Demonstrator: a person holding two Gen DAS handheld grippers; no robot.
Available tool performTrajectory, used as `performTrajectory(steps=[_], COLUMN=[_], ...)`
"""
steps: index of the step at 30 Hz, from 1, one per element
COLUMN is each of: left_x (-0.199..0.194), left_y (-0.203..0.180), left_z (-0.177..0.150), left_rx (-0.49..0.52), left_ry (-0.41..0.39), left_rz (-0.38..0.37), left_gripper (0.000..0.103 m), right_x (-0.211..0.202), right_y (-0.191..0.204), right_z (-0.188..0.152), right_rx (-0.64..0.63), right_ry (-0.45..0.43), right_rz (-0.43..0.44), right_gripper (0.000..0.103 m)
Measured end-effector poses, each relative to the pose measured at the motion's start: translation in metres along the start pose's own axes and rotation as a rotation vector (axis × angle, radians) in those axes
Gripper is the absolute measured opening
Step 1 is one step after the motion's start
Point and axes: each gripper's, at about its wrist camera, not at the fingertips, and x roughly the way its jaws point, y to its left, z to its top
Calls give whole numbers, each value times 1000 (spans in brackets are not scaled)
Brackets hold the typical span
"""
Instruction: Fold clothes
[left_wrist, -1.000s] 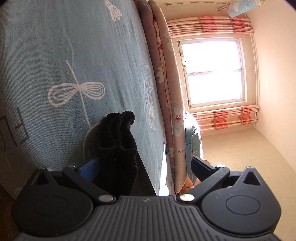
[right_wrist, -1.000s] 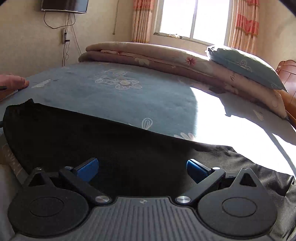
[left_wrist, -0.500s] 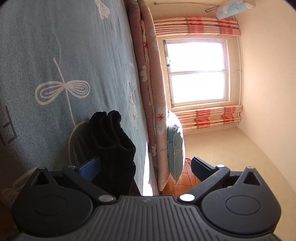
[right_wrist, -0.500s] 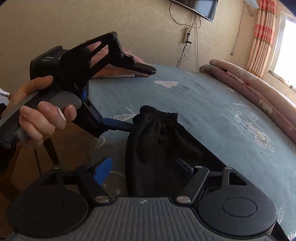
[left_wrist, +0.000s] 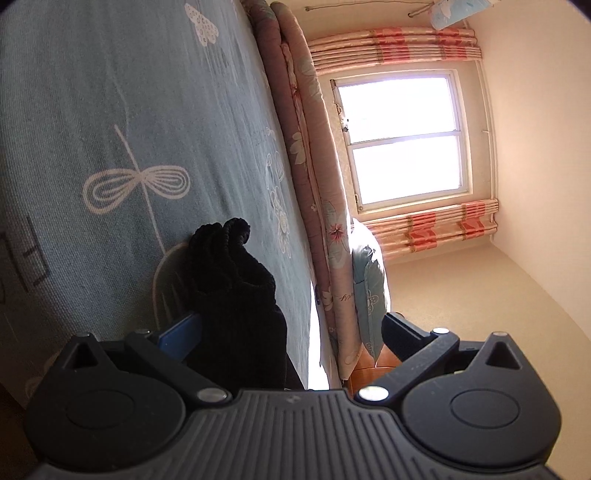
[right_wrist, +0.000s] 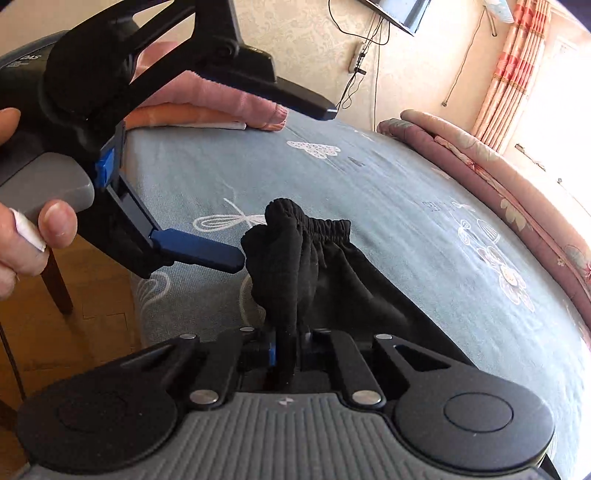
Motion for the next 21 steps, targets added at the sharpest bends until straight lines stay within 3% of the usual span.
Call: performTrajectory(steps=[7,12,15,18,21], left_x=[24,48,55,57,59], left_y=[-1,-7,-10,-10,-12], left_z=[10,18,16,14,13], left_rx=[0,1,28,37,56], left_ry=[43,49,62,66,82], left_rz=[36,151,152,158,171], left_gripper=[102,102,102,102,102], right_x=[-6,-10,-19,-29,-38], right_y=[1,3,-1,-5,-10], right_z=[-1,-2,-6,-10,-13], right_rx=[10,13,30,47,64], right_ry=[-15,-24,-24,-25,-25], right_rz=[16,29,47,64,82], right_gripper=[10,10,10,16,31])
